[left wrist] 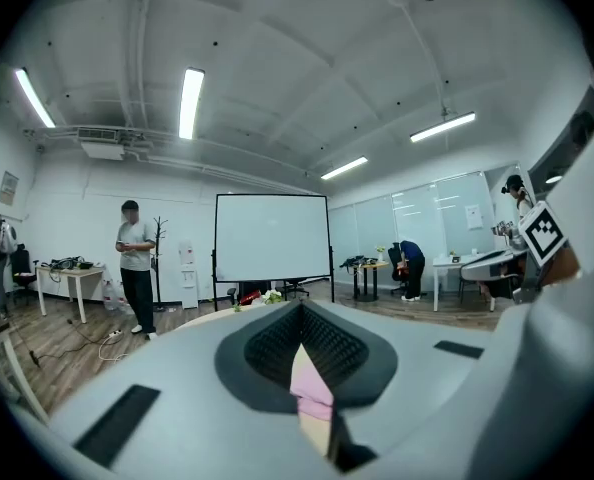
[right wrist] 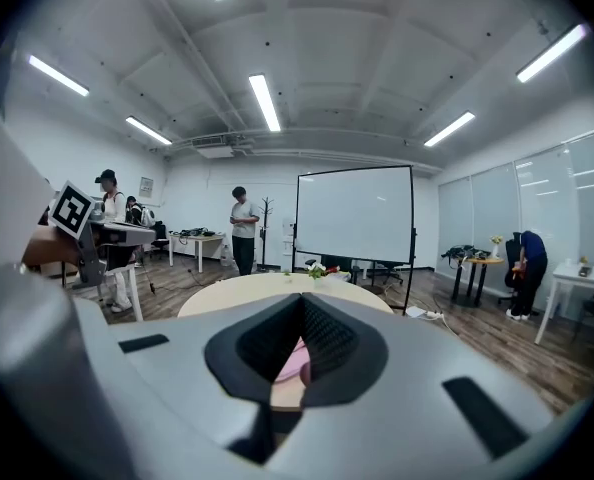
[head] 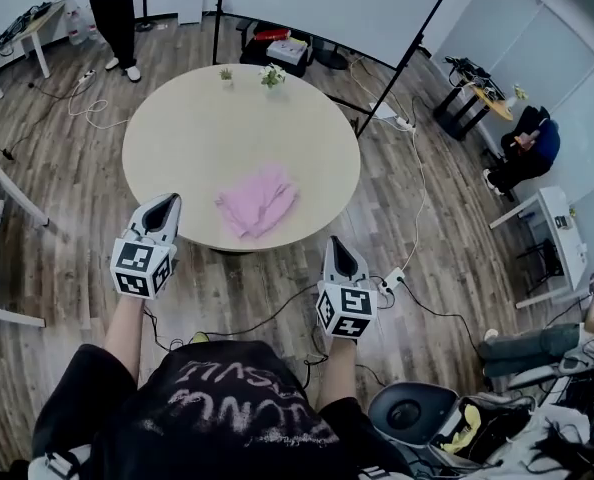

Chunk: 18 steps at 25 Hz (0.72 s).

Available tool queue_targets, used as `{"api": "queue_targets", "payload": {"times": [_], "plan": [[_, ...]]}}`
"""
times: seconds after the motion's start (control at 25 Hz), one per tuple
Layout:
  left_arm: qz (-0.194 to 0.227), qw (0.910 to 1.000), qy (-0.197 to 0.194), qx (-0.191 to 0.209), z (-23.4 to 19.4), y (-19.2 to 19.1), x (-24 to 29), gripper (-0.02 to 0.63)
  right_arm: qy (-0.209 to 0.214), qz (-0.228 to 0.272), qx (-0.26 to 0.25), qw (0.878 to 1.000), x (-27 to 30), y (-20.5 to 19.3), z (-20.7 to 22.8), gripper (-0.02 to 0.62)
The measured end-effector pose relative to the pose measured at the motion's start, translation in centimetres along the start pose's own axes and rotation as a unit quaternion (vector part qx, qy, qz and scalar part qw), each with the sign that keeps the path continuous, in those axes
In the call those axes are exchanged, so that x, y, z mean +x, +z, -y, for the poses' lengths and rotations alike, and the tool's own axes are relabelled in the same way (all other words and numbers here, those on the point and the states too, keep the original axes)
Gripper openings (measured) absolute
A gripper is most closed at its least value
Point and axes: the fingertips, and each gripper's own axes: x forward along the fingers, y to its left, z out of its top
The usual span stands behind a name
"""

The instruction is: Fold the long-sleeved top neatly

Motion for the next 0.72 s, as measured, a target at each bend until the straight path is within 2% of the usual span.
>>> {"api": "queue_targets", "payload": {"times": [0.16,0.44,0.6,0.72], "plan": [[0.003,0.9998,0.020,0.004,-0.9,0.1,-1.6,0.011,0.001,0.003,-0.023,1.000,-0.2,0.6,-0.6,0.003],[-0.002,0.9985,0.043,0.035,-1.5,-0.2,-3.6,0.011,0.000,0.010,0.001,1.000,-0.5,1.1,0.0,0.003],[0.007,0.9988,0.045,0.020,-2.5,0.2,-4.4,0.011,-0.005,0.019,0.003,1.000,-0.8,1.7,0.3,0.003],[0.005,0.9977,0.059,0.032,-3.2,0.1,-4.5,0.011,-0.011,0.023,0.010,1.000,-0.9,1.7,0.7,0.003]]}}
